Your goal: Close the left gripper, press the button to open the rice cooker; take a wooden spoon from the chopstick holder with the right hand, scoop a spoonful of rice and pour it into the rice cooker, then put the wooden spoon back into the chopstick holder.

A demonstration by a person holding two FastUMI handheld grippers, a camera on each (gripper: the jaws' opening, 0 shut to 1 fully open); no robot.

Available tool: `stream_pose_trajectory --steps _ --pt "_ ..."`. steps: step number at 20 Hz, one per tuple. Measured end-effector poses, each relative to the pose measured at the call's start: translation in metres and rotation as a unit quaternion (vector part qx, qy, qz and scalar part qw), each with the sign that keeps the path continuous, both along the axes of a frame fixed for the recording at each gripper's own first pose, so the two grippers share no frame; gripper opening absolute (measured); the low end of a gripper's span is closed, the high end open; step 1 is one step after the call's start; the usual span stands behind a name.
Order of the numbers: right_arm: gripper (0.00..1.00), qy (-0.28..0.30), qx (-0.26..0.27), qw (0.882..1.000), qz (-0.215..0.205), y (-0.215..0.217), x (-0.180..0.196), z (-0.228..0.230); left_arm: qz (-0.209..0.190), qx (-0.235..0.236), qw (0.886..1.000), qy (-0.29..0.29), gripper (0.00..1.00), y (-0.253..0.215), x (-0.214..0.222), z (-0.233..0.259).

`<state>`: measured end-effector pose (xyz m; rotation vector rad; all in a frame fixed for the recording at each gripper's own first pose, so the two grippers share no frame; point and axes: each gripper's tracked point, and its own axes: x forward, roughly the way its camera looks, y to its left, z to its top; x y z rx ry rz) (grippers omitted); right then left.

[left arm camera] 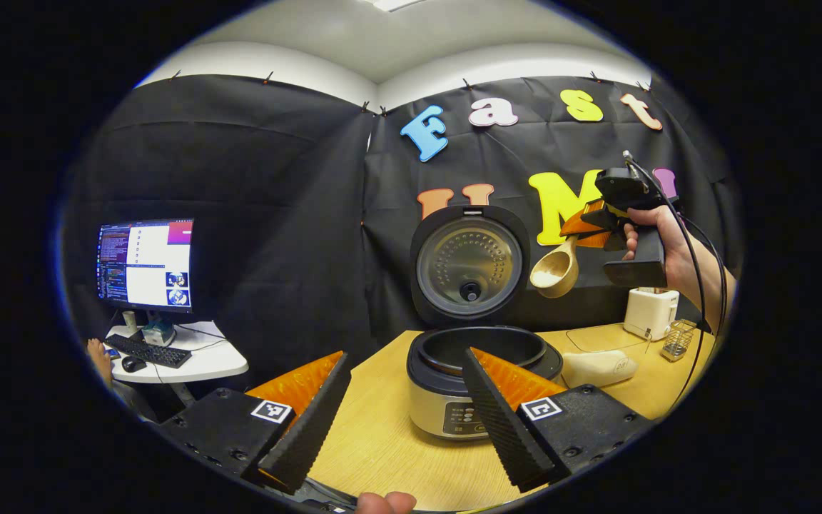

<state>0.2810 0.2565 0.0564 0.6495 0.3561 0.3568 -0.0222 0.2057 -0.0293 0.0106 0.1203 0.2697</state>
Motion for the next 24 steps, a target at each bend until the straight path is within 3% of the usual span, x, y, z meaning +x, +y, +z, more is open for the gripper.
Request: stream_pose_trajectory --steps 8,24 --pt "0.0 -0.04 -0.111 0.992 0.033 0.054 -0.01 0.002 0.008 -0.008 1.0 -0.002 1.0 0.013 -0.005 0.002" --pt "0.0 -0.144 -0.264 0.951 0.07 0.111 -0.034 0.01 0.032 -0.035 0.999 -0.019 1.0 0.037 -0.018 0.014"
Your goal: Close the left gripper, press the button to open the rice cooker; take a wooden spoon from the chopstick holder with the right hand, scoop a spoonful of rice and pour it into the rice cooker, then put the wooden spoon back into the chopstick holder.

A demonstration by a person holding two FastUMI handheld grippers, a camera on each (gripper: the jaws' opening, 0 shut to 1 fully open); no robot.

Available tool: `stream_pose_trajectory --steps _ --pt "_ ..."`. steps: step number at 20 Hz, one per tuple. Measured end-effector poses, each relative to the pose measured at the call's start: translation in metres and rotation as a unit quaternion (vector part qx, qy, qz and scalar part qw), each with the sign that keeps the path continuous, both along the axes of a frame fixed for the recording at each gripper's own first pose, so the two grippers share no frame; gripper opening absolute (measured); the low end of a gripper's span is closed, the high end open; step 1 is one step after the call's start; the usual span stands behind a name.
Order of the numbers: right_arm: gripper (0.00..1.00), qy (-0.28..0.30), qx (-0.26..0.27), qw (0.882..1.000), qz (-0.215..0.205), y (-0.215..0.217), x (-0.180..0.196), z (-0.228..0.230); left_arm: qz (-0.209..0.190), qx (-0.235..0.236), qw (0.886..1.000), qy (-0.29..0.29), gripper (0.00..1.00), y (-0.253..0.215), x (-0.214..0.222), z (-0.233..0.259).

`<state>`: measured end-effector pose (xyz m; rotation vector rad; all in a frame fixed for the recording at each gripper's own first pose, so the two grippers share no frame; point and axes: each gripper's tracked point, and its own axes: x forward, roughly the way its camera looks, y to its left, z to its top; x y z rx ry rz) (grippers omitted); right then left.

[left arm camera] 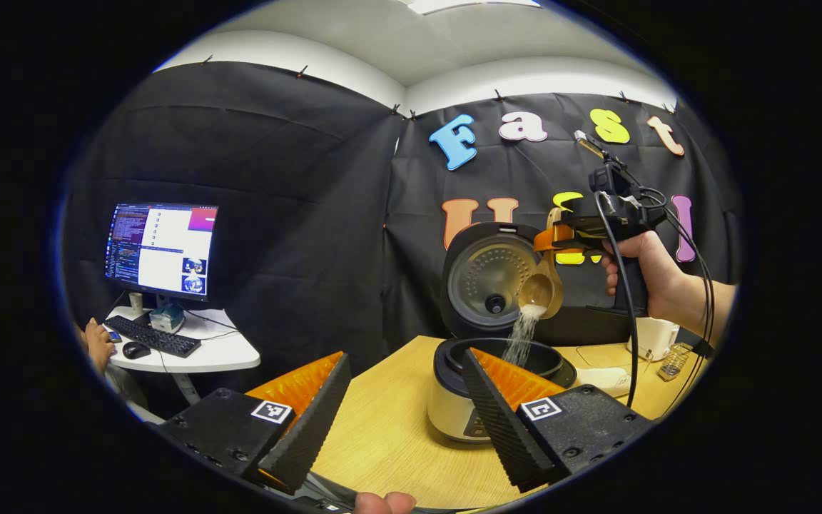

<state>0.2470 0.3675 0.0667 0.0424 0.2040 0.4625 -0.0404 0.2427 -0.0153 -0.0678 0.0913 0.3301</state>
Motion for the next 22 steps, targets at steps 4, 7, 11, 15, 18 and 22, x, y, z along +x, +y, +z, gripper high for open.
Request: stream_pose_trajectory --steps 4,7,11,15,18,22 --pt "0.0 -0.039 -0.031 0.999 0.009 0.009 -0.006 0.009 0.005 -0.008 1.0 -0.005 1.0 0.003 -0.003 0.003" --pt "0.0 -0.075 -0.066 0.995 0.013 0.015 -0.009 0.012 0.004 -0.006 1.0 -0.006 1.0 0.003 -0.004 0.005" --pt "0.0 -0.142 -0.115 0.983 0.023 0.024 -0.017 0.022 0.0 -0.006 1.0 -0.008 1.0 -0.001 -0.004 0.006" --pt "0.0 -0.168 -0.135 0.976 0.035 0.033 -0.027 0.026 -0.001 -0.005 1.0 -0.01 1.0 -0.003 -0.005 0.008" --pt "0.0 -0.173 -0.14 0.974 0.041 0.037 -0.033 0.026 -0.002 -0.005 1.0 -0.014 1.0 -0.003 -0.005 0.011" --pt "0.0 -0.172 -0.139 0.974 0.042 0.037 -0.036 0.026 -0.004 -0.004 1.0 -0.016 1.0 -0.004 -0.007 0.014"
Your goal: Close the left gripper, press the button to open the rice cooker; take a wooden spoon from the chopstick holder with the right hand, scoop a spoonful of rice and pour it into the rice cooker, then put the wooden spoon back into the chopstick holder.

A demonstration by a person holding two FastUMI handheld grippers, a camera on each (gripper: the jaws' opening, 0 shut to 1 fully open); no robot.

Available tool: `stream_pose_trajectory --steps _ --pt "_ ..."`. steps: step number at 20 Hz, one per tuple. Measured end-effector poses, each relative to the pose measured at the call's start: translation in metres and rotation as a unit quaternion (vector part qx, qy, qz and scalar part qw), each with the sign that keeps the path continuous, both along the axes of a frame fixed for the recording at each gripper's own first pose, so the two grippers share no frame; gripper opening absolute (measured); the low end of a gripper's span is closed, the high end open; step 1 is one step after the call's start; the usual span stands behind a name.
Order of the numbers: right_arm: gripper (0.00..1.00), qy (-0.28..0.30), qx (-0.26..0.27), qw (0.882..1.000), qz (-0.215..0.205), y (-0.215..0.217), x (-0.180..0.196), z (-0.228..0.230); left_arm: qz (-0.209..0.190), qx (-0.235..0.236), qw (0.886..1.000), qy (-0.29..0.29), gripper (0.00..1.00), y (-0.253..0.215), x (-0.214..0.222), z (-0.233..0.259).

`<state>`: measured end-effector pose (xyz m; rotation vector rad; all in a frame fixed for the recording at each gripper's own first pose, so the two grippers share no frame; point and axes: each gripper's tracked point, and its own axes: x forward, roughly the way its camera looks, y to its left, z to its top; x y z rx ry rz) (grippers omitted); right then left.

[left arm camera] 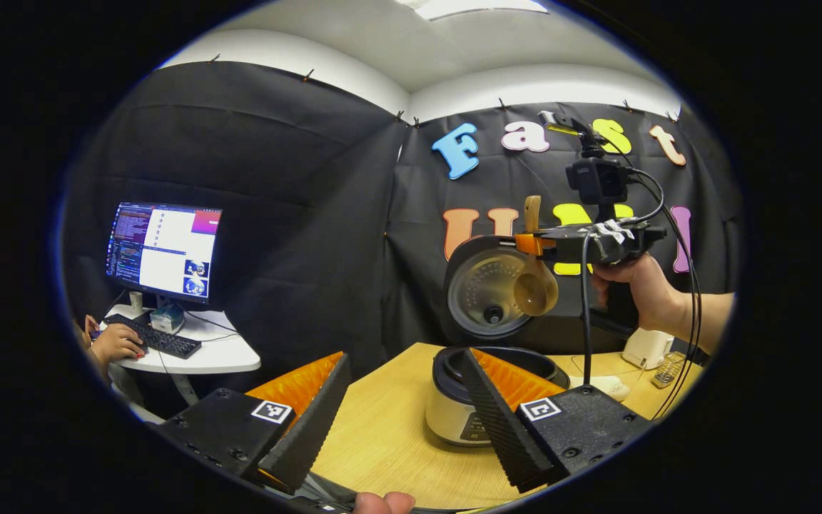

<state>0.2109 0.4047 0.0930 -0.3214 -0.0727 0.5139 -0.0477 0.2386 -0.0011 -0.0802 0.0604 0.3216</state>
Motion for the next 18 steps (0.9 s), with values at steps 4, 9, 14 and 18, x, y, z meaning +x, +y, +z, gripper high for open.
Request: stream_pose_trajectory --steps 4,9,14,18 --pt "0.0 0.013 0.018 1.0 -0.002 -0.005 0.002 0.0 -0.003 -0.005 1.0 -0.004 1.0 -0.003 -0.001 0.003" --pt "0.0 0.042 0.05 0.998 -0.004 -0.014 0.004 -0.002 -0.005 -0.002 1.0 -0.005 1.0 -0.007 0.0 0.005" --pt "0.0 0.084 0.104 0.991 -0.011 -0.043 0.007 -0.001 -0.015 0.004 1.0 -0.005 1.0 -0.021 0.005 0.007" --pt "0.0 0.091 0.127 0.987 -0.04 -0.102 0.01 0.001 -0.032 0.015 0.999 -0.003 1.0 -0.041 0.009 0.008"
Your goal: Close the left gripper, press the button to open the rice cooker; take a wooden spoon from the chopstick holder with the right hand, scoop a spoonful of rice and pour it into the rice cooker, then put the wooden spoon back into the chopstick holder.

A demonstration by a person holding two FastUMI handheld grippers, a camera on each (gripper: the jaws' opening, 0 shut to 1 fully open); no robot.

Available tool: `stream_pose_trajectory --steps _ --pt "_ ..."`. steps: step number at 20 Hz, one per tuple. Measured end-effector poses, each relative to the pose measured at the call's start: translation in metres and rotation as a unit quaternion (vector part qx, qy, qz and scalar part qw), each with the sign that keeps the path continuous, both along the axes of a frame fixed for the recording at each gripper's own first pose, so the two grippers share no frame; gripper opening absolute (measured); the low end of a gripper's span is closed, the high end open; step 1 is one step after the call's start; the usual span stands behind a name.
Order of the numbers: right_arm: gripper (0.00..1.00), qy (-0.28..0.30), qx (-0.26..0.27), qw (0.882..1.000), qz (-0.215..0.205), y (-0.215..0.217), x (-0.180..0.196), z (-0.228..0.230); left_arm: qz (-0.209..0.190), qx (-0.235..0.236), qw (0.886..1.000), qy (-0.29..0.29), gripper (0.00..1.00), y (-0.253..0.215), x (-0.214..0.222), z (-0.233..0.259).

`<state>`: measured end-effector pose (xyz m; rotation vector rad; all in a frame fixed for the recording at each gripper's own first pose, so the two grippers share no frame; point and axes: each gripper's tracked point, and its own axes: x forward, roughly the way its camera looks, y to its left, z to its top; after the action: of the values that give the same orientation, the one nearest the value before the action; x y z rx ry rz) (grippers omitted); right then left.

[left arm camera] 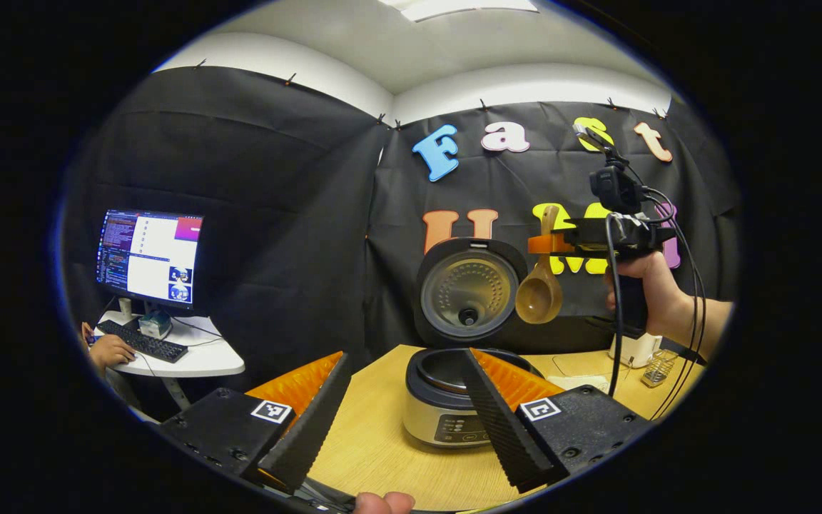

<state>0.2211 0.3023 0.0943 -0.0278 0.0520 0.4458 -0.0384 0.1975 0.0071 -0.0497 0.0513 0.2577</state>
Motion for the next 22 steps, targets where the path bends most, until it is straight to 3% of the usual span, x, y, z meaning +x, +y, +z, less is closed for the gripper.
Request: stream_pose_trajectory --steps 9,12,16,19,22 --pt "0.0 0.007 0.026 0.99 -0.141 -0.226 0.007 -0.005 -0.048 0.03 0.998 0.001 1.0 -0.054 0.01 0.004" --pt "0.0 0.028 0.037 0.978 -0.203 -0.316 0.009 -0.03 -0.06 0.028 0.998 -0.006 1.0 -0.068 0.01 0.007" --pt "0.0 0.058 0.051 0.954 -0.291 -0.421 0.025 -0.069 -0.076 0.023 0.997 -0.007 1.0 -0.081 0.01 0.009" --pt "0.0 0.069 0.052 0.938 -0.335 -0.472 0.031 -0.09 -0.075 0.03 0.997 -0.006 1.0 -0.084 0.01 0.009" --pt "0.0 0.079 0.044 0.932 -0.351 -0.491 0.037 -0.111 -0.078 0.029 0.997 -0.005 0.99 -0.085 0.012 0.007"
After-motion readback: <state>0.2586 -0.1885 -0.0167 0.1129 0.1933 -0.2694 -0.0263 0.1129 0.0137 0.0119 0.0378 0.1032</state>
